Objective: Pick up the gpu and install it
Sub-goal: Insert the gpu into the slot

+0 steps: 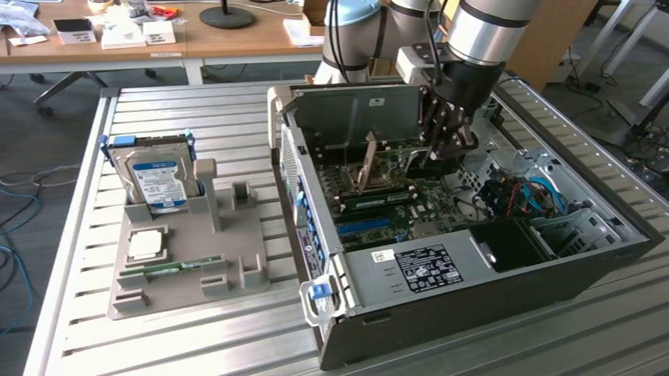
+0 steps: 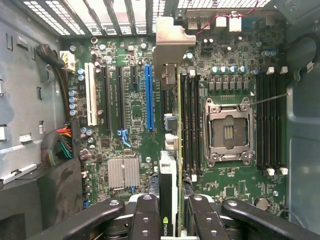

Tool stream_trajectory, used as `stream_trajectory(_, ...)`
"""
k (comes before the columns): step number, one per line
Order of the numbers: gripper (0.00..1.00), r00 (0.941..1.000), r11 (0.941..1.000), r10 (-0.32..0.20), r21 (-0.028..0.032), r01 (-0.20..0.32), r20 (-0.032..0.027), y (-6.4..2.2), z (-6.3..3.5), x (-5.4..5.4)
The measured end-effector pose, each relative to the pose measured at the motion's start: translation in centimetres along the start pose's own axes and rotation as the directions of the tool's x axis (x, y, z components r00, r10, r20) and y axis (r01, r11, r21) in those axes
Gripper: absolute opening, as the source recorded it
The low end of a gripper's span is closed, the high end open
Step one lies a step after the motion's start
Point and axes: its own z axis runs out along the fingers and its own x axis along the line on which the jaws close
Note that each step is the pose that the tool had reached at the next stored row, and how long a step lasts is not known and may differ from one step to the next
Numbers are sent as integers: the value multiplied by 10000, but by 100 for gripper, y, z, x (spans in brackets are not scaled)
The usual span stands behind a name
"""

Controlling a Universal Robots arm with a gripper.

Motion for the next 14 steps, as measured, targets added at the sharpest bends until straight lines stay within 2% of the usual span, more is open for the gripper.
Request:
stream_trajectory(6, 27, 10000, 10000, 0, 22, 0, 2, 73, 4, 6)
stream_trajectory(14, 27, 10000, 10000, 1, 33, -1, 6, 85, 6, 94)
